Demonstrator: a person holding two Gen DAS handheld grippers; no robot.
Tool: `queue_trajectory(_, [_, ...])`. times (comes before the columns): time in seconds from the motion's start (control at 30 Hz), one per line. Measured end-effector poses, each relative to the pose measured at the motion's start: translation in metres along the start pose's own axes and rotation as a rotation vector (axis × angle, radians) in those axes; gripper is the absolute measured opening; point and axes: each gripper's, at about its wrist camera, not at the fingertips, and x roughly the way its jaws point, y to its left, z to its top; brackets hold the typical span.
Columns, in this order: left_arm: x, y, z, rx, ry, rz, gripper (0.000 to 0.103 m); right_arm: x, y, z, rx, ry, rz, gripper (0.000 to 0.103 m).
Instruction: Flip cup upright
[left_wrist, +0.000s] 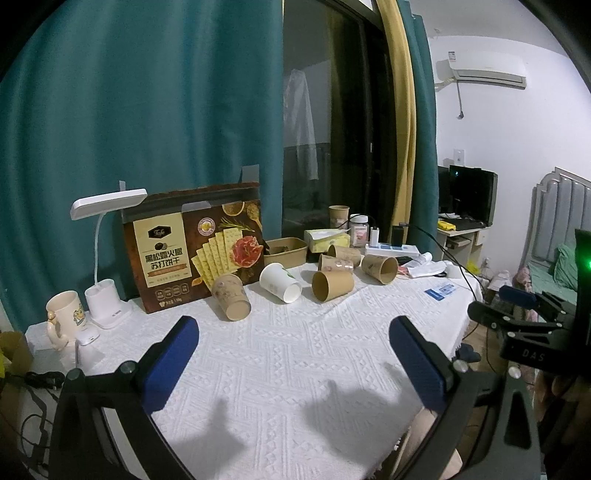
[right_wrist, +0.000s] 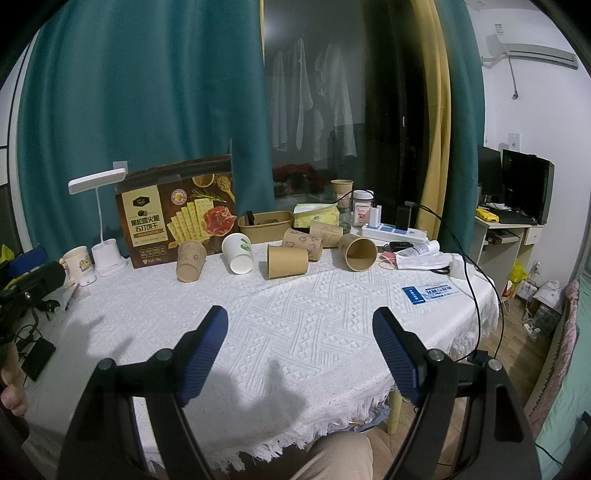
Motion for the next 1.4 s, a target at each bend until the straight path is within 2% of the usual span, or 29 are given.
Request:
queue_trajectory(0.93, [-0.001, 0.001, -0.001, -0.001, -0.003, 0.0, 0.103, 0.0, 0.001, 0.001, 0.004, 0.004, 0.003, 0.079])
queue_trajectory(1.1, [0.004, -0.002, 0.0, 0.007, 0.01, -0.005, 0.103, 0.008, -0.011, -0.004, 0.011, 0.013, 0.001, 0.079])
queue_trajectory(1.27, [0.035, -0.01, -0.002, 0.022, 0.071, -0.06, 0.103, 0.031, -0.026, -0.005, 0.023, 0.033, -0.031, 0.079])
queue_trajectory(1.4, [0.081, -0.023, 0.0, 0.032, 0.185, -0.158, 0.103, 0.065, -0.057, -0.013, 0.077, 0.09, -0.086, 0.079])
